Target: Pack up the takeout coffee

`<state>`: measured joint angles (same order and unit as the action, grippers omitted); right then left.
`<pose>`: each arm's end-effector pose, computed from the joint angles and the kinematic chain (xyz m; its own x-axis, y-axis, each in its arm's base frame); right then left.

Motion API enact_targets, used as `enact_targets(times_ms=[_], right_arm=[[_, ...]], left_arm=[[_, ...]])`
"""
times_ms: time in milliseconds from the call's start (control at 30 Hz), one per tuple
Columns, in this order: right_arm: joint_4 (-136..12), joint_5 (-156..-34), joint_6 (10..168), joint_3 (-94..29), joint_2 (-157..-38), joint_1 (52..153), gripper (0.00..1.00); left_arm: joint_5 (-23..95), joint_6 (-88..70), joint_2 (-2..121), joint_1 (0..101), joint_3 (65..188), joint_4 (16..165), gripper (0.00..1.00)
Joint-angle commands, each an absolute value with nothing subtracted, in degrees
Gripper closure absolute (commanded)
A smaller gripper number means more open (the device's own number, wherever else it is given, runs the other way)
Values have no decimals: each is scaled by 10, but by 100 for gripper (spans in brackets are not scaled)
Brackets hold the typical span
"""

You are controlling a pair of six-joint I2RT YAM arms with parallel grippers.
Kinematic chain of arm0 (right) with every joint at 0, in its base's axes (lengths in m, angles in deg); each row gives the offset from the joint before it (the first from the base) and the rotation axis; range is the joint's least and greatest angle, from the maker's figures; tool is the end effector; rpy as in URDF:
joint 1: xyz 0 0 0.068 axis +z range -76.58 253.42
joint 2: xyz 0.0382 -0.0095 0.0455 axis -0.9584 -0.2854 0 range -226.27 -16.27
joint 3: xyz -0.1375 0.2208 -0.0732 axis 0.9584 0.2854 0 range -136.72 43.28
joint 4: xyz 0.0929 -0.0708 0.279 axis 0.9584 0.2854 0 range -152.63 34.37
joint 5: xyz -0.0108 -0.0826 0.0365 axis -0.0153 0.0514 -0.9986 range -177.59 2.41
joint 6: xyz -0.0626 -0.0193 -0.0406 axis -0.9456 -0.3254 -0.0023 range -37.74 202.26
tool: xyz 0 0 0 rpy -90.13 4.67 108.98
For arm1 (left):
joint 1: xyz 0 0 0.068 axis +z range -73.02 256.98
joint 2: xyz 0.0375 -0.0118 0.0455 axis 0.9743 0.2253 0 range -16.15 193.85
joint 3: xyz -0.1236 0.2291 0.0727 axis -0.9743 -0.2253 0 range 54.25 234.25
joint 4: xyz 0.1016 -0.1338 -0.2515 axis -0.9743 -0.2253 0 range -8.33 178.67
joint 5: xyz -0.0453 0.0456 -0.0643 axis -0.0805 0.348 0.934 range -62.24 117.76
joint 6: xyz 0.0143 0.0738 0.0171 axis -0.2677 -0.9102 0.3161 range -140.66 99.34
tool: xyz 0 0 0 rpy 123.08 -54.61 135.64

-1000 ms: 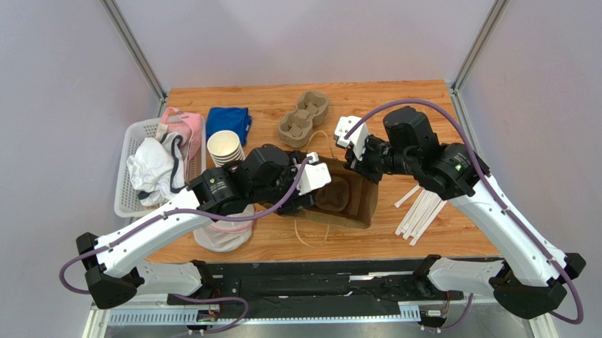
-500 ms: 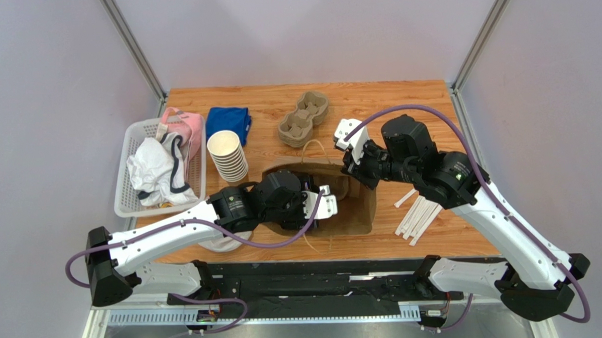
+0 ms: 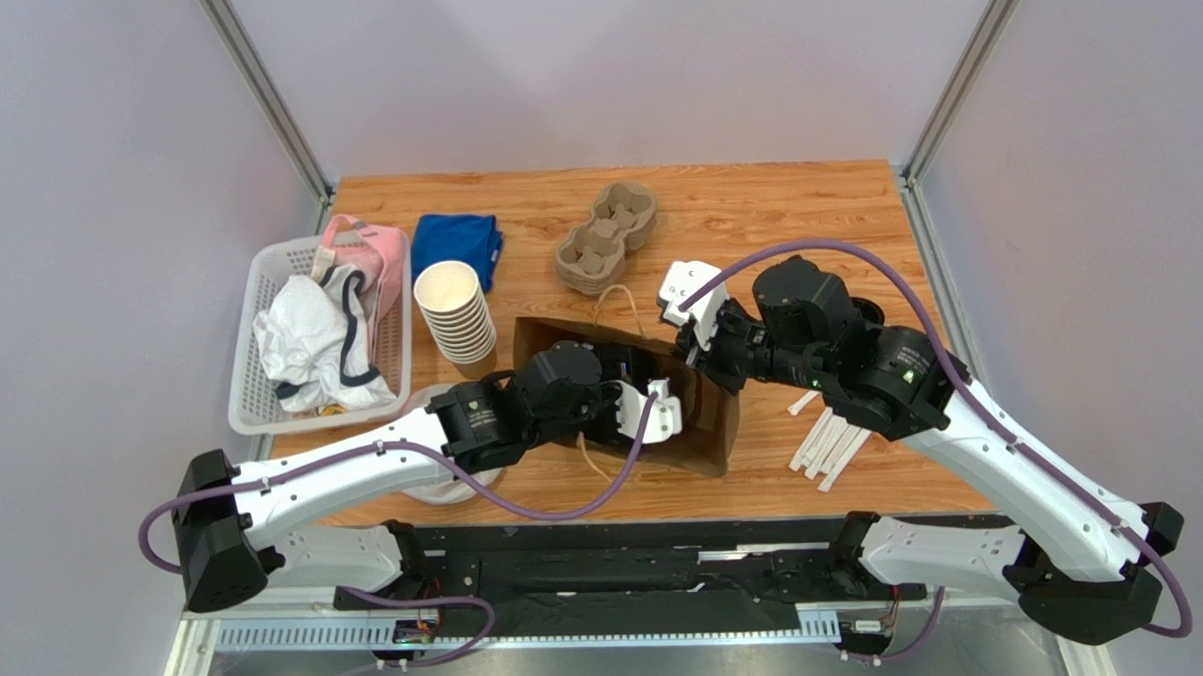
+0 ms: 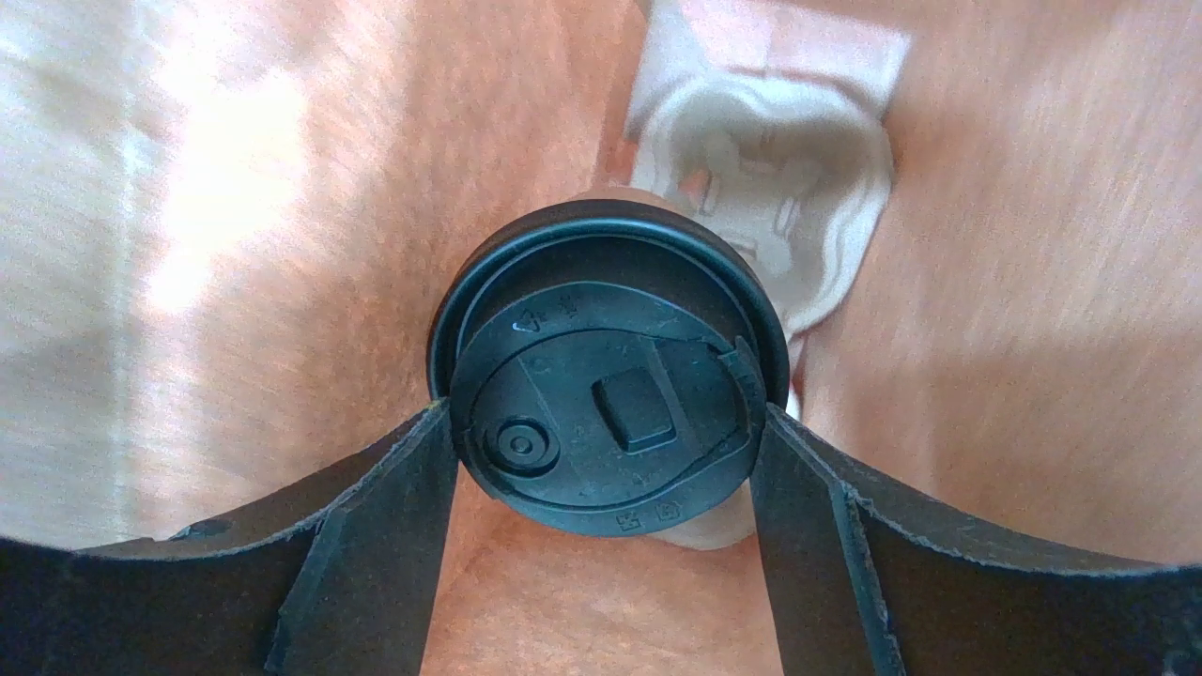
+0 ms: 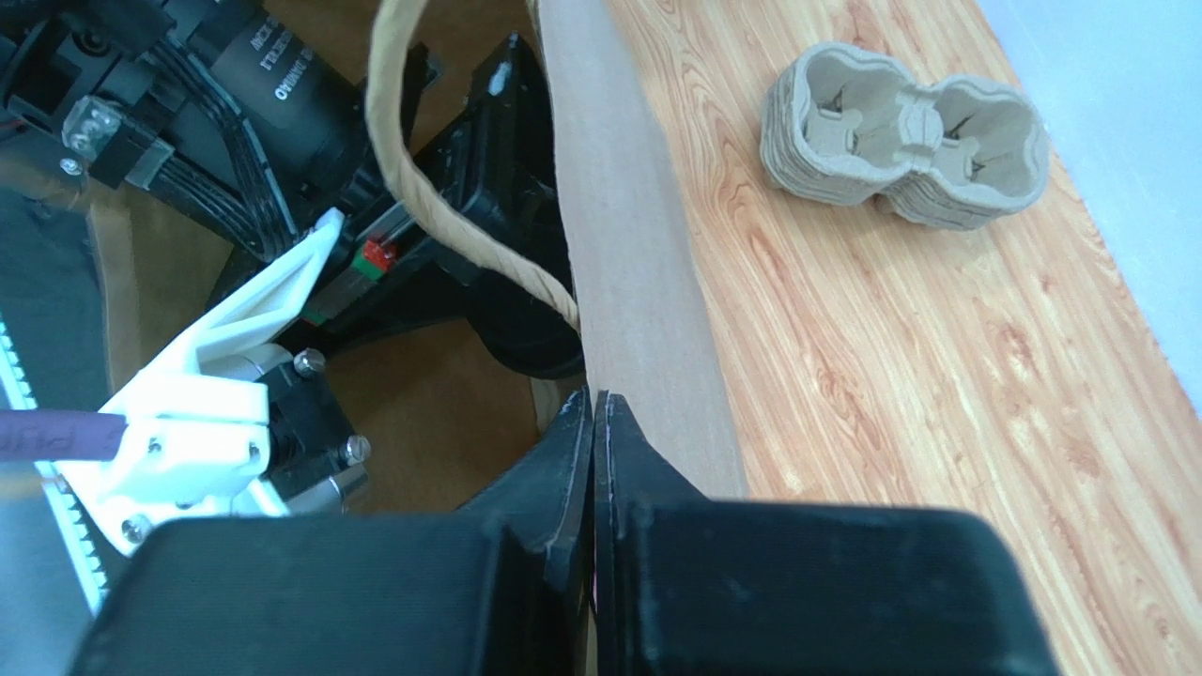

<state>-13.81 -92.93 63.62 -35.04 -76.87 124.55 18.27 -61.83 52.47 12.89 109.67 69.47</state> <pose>0.1630 0.2121 0.4142 -0.0433 -0.5609 -0.8268 -0.8855 0.4047 -0.2281 0.1567 -0.2977 0.2752 0.3677 0.7290 -0.5774 0.7761 0.1015 0.6224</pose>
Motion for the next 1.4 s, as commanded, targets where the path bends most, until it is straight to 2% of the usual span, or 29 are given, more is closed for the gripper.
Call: enact_targets(times_ms=[0, 300, 633, 833, 1367], right_arm=[[-203, -883, 619, -330, -743, 1275, 100], [-223, -841, 561, -320, -735, 1306, 100], [-235, -859, 498, -296, -721, 1316, 100], [-250, -853, 463, -290, -717, 1340, 100], [-248, -813, 465, -308, -729, 1375, 100]], left_arm=[[196, -663, 528, 128, 1087, 772, 100], [211, -691, 500, 128, 1072, 782, 100], [285, -725, 448, 133, 1082, 676, 100], [303, -717, 479, 145, 1118, 642, 100], [243, -712, 587, 145, 1116, 716, 100]])
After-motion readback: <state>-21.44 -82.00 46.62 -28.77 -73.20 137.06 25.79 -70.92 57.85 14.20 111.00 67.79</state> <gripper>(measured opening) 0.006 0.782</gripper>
